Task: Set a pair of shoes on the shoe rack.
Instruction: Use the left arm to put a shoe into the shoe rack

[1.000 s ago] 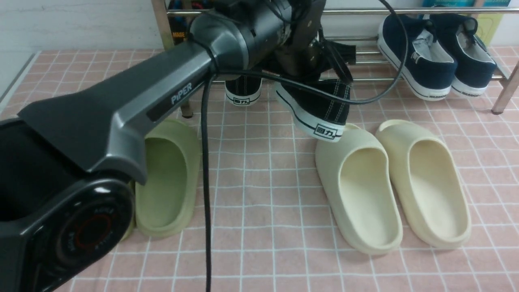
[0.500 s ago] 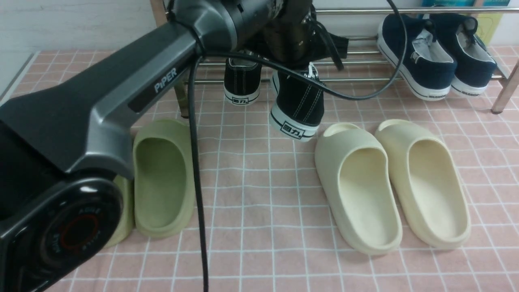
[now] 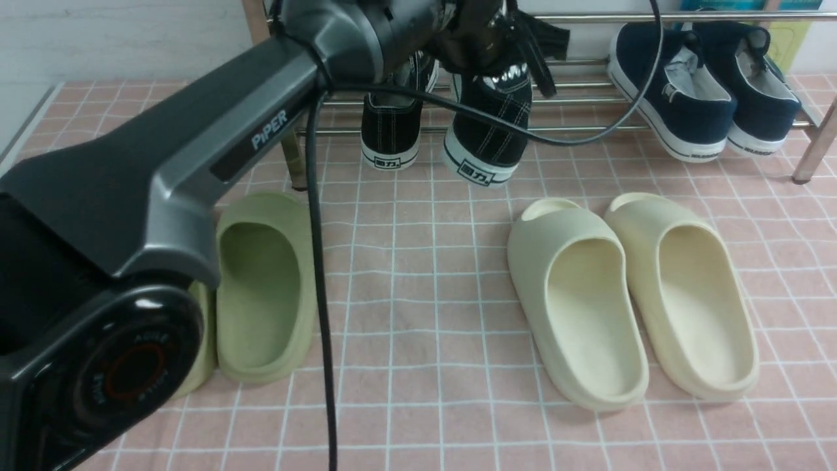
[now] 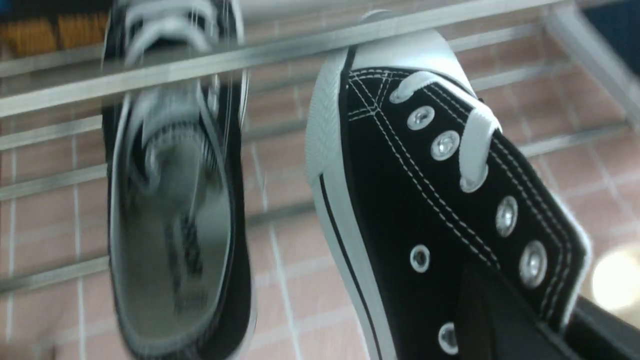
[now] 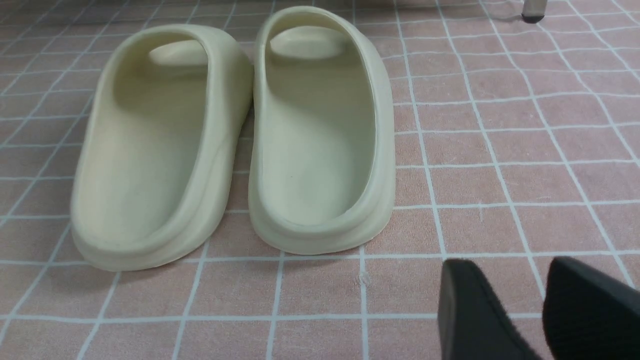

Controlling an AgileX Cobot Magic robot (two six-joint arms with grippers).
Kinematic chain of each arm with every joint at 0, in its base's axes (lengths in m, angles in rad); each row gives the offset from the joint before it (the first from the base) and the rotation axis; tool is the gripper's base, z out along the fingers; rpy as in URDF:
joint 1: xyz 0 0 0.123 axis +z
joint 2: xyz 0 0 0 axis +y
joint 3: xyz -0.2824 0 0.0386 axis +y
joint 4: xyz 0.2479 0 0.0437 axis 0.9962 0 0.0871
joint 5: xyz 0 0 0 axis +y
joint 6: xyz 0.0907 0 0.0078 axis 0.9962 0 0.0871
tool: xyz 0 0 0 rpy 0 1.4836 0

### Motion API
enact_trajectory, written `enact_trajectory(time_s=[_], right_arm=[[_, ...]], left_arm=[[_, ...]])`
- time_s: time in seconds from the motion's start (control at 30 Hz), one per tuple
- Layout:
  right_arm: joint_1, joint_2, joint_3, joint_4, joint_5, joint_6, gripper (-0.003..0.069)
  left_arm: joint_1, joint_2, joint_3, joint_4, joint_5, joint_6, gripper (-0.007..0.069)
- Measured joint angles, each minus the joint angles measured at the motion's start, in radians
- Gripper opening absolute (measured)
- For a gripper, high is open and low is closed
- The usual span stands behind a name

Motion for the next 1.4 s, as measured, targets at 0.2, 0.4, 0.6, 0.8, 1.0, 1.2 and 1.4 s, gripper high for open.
enact_trajectory(time_s=[0.2, 0.4, 0.6, 0.8, 1.0, 1.2, 1.4], right_arm=[[0.000, 0.000, 0.000, 0.000, 0.000, 0.000, 0.0237], [0.000, 0.000, 0.000, 0.000, 0.000, 0.000, 0.0237], [0.000, 0.000, 0.000, 0.000, 0.000, 0.000, 0.0238], [0.000, 0.000, 0.000, 0.000, 0.000, 0.000, 0.0238], [0.000, 0.000, 0.000, 0.000, 0.000, 0.000, 0.0238], [0.000, 0.000, 0.000, 0.000, 0.000, 0.000, 0.0239], [0.000, 0.000, 0.000, 0.000, 0.000, 0.000, 0.0239]], left_arm=[[0.018, 0.080, -0.001, 0.130, -0.134, -0.126, 0.0029], [0.043, 0.148, -0.001, 0.285, -0.227, -0.286, 0.0030], [0.044, 0.188, -0.001, 0.391, -0.274, -0.427, 0.0030], [0.044, 0.224, -0.001, 0.470, -0.292, -0.514, 0.0031], [0.044, 0.242, -0.001, 0.535, -0.277, -0.624, 0.0041], [0.044, 0.244, -0.005, 0.558, -0.277, -0.644, 0.0179], [0.044, 0.236, -0.008, 0.510, -0.252, -0.614, 0.0379]])
